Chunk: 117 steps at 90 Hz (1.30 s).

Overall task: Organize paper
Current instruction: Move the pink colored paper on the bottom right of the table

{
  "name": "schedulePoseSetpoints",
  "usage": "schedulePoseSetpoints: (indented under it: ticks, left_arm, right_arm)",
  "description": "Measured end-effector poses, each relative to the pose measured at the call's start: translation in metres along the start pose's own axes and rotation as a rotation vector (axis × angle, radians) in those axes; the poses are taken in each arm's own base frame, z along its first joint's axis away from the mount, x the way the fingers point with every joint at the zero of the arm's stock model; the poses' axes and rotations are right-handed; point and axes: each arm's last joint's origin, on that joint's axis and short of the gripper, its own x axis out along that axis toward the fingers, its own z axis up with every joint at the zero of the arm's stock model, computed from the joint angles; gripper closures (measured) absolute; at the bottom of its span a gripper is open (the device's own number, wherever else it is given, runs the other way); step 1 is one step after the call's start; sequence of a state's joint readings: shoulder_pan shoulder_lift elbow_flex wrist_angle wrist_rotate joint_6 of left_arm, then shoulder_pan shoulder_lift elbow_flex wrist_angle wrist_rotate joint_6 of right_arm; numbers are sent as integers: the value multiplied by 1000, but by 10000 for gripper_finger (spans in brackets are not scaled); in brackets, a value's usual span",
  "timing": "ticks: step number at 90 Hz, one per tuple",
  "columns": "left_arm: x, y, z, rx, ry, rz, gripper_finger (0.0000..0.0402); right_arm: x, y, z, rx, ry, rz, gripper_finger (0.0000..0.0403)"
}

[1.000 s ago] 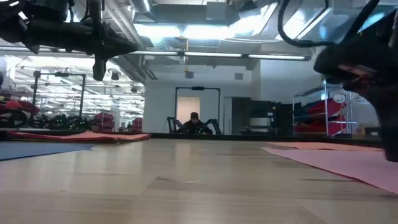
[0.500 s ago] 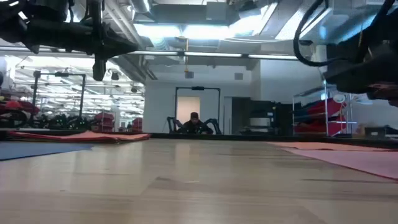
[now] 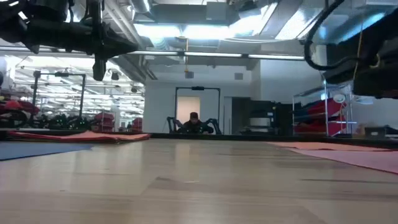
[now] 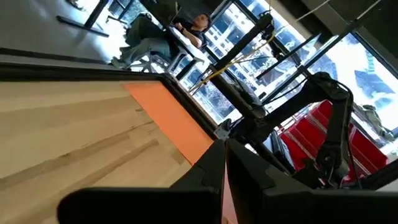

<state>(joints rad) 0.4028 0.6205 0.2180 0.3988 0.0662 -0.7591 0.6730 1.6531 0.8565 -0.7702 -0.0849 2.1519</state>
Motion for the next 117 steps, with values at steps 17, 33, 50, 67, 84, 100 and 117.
schedulePoseSetpoints:
  ticks: [17, 33, 50, 67, 84, 100, 117]
  left_arm:
    - [0, 0, 0, 0, 0, 0, 402]
    - [0, 0, 0, 0, 0, 0, 402]
    - [0, 0, 0, 0, 0, 0, 402]
    - [0, 0, 0, 0, 0, 0, 402]
    - [0, 0, 0, 0, 0, 0, 402]
    - [0, 0, 0, 0, 0, 0, 402]
    - [0, 0, 0, 0, 0, 0, 402]
  right_arm:
    - [1, -8, -12, 45, 8, -12, 403]
    - [2, -13, -17, 7, -6, -9, 403]
    - [2, -19, -20, -29, -33, -23, 403]
    - [2, -18, -19, -13, -41, -14, 403]
    - [3, -17, -19, -3, -39, -2, 403]
    - [2, -12, -15, 21, -39, 14, 403]
    - [2, -8, -10, 35, -57, 35, 403]
